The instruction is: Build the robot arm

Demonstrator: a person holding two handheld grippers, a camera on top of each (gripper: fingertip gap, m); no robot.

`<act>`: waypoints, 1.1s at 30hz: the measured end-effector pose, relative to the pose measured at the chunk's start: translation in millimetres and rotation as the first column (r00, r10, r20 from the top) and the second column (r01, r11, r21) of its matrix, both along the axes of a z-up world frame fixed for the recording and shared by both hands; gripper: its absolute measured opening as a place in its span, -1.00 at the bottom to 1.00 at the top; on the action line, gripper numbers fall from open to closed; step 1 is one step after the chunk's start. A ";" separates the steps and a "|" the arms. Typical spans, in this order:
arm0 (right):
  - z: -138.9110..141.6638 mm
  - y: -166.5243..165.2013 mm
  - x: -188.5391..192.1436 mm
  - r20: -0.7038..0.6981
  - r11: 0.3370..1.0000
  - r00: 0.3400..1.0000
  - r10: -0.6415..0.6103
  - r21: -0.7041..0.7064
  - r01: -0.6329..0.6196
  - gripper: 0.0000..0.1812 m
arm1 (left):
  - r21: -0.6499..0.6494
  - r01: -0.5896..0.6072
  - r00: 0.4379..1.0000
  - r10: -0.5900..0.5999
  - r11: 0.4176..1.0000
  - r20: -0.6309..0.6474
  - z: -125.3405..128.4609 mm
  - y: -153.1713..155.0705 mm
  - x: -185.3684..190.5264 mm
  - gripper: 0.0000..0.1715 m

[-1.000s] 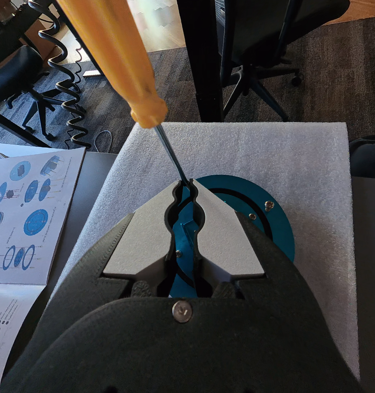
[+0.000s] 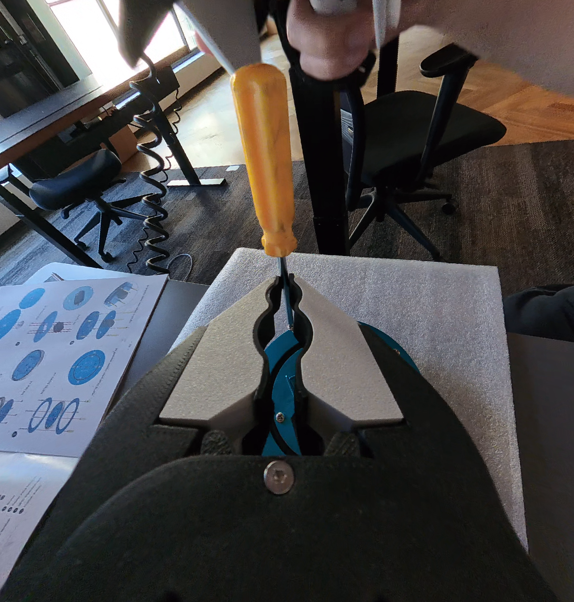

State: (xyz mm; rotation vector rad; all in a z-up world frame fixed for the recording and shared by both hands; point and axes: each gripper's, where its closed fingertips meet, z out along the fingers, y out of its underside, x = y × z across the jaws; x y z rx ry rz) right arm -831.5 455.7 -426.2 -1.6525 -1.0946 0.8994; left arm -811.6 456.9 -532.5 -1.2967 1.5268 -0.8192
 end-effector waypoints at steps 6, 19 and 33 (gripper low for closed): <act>-24.7 3.7 -2.8 -0.030 1.000 0.999 -0.013 -0.022 0.012 -0.80 | -0.026 -0.002 1.000 0.002 1.000 0.011 0.4 1.7 -0.1 -0.97; -24.8 15.2 2.6 -0.009 0.912 0.913 -0.409 0.042 0.409 -0.81 | -0.064 -0.004 1.000 0.006 0.998 0.029 4.6 1.2 -1.2 -0.82; -24.3 10.4 5.7 -0.126 0.870 0.862 -0.492 -0.023 0.493 -0.81 | -0.095 -0.022 0.984 0.038 0.995 0.175 40.8 -1.8 0.6 -0.85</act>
